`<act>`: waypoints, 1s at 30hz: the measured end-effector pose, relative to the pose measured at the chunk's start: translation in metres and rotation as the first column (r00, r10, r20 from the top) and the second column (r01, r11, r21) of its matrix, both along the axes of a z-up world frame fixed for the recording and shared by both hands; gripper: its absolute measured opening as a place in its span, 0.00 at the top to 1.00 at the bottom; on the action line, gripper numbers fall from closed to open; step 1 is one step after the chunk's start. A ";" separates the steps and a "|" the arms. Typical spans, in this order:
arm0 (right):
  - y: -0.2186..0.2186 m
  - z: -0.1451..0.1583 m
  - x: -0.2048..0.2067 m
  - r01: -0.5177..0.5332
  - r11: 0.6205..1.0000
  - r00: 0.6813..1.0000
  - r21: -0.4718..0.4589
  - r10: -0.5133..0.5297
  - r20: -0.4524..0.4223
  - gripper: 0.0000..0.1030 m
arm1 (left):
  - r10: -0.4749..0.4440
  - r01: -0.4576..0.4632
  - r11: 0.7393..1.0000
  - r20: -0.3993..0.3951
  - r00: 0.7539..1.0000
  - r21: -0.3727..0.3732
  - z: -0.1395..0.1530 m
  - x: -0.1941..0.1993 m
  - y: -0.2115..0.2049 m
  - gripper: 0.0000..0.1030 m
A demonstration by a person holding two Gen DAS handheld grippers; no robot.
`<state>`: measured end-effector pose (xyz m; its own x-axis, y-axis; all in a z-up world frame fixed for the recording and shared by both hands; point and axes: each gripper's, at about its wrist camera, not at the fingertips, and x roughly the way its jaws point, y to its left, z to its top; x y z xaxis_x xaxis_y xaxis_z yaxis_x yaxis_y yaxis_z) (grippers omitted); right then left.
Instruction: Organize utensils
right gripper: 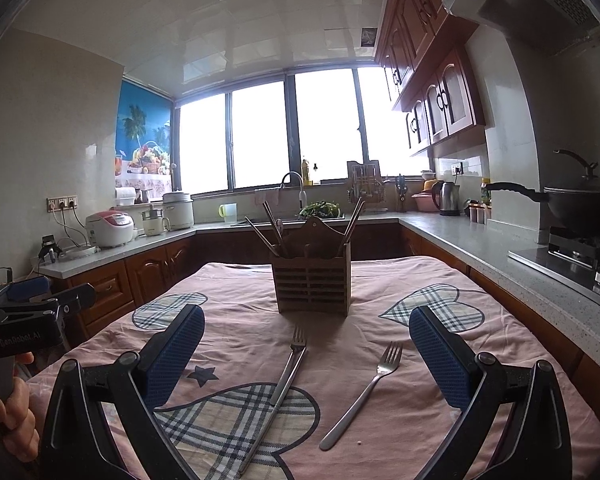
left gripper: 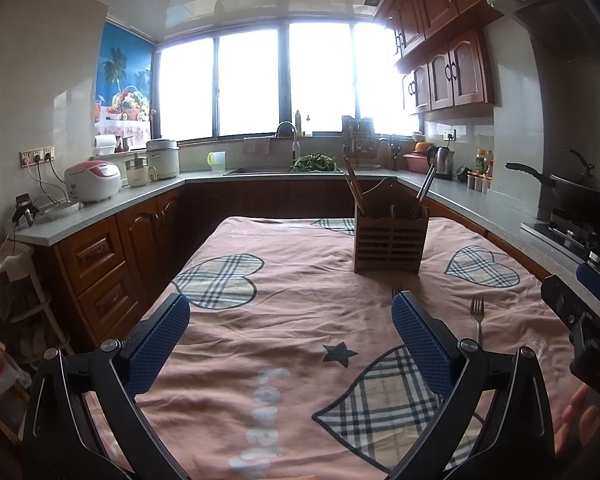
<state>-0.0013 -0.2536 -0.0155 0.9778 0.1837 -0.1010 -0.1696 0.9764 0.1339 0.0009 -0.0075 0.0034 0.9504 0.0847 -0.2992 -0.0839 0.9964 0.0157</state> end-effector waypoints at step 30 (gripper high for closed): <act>-0.001 0.008 -0.010 -0.002 1.000 1.000 0.000 0.002 0.023 0.00 | -0.024 0.024 1.000 0.021 0.999 0.010 0.007 -0.009 -0.006 0.00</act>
<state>-0.0113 -0.2550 -0.0074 0.9794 0.1861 -0.0782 -0.1751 0.9760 0.1296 -0.0084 -0.0135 0.0100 0.9583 0.0649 -0.2783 -0.0605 0.9979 0.0243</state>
